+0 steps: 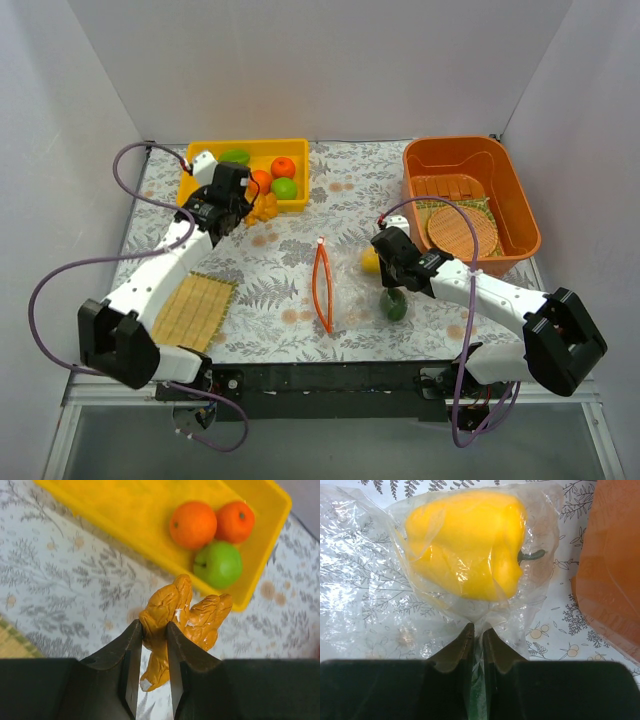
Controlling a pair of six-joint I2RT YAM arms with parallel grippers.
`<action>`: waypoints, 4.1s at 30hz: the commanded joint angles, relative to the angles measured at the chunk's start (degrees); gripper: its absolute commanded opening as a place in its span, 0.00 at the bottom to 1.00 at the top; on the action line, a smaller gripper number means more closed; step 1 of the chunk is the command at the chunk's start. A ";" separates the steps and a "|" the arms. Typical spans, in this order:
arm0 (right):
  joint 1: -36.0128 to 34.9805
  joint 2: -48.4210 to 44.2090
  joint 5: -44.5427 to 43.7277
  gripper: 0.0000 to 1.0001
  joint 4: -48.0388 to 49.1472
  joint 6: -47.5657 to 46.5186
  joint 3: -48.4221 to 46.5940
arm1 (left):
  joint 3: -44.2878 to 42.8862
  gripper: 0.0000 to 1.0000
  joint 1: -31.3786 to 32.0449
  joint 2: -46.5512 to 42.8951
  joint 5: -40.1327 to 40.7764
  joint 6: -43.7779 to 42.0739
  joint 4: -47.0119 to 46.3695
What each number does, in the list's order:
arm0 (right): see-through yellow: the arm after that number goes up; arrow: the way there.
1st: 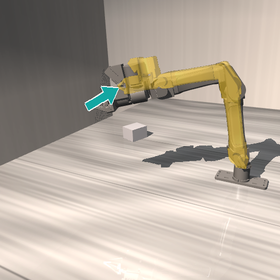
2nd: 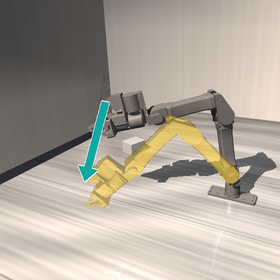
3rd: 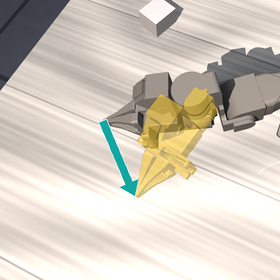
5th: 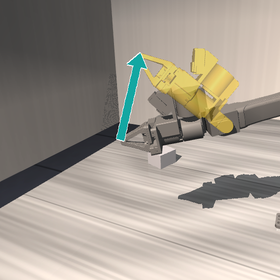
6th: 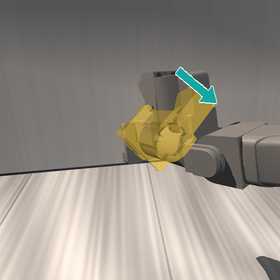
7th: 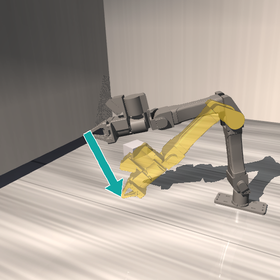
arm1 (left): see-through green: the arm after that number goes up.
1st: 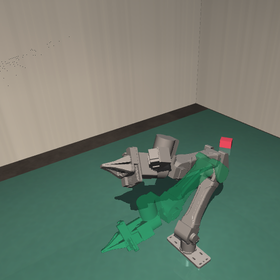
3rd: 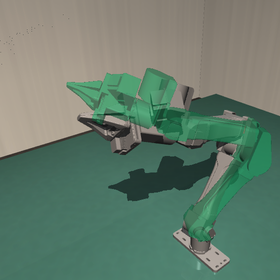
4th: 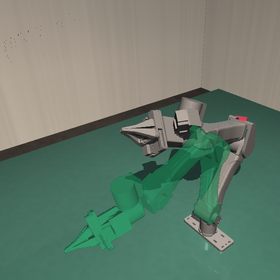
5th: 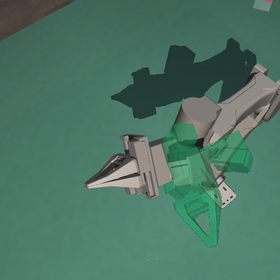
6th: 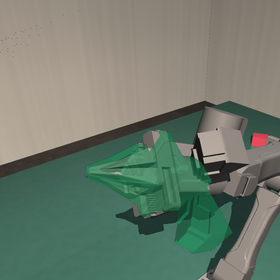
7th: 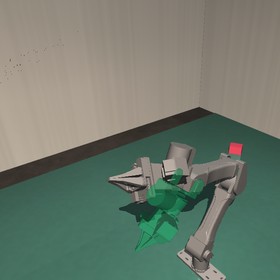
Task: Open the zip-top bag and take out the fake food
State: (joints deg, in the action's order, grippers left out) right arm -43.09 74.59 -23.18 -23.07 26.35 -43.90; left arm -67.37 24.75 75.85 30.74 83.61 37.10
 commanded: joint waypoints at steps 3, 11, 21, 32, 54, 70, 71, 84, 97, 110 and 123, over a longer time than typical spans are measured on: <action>0.29 -2.43 0.50 0.19 -0.31 -2.00 -3.03 | -12.33 0.00 -12.86 14.83 -2.88 -1.88 -8.18; 0.29 -3.48 2.09 0.19 0.13 -3.93 -3.03 | -26.04 0.04 -20.53 34.68 -5.69 -0.99 -8.98; 0.29 -5.68 2.00 0.42 -0.39 -4.73 -2.95 | -21.77 0.80 -20.54 29.38 -9.73 -0.48 -9.07; 0.38 -13.58 3.05 0.58 -4.17 -1.49 1.09 | 16.29 0.41 -7.02 -3.57 -19.14 8.49 -14.86; -0.94 -17.99 7.27 0.51 -2.77 5.55 9.80 | 30.72 0.22 25.78 0.43 -24.67 25.98 -30.94; -4.72 -18.16 3.32 0.01 -8.39 6.00 -1.89 | 32.92 0.16 27.19 8.16 -19.49 28.53 -29.72; -4.72 -18.42 3.06 0.01 -8.83 6.00 -2.24 | 32.92 0.16 27.10 8.52 -19.40 28.27 -29.81; -4.81 -21.50 1.91 0.01 -11.82 7.05 2.50 | 32.48 0.21 27.28 7.03 -18.44 27.04 -29.28; -11.29 -21.68 -3.88 0.52 -20.60 10.38 -2.50 | 28.97 0.33 27.63 7.02 -21.69 22.12 -31.74; -16.51 -11.66 -10.83 0.26 -15.62 16.19 -1.38 | 27.47 0.37 27.98 8.52 -24.24 19.92 -33.59; -8.06 -12.53 -8.64 0.25 -4.18 14.61 7.25 | 26.86 0.41 27.98 9.13 -25.73 18.34 -34.03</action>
State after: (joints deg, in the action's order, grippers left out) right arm -52.80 63.46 -30.79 -32.47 40.53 -37.78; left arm -38.52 52.38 85.19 5.82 103.42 3.90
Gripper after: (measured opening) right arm 0.247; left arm 0.399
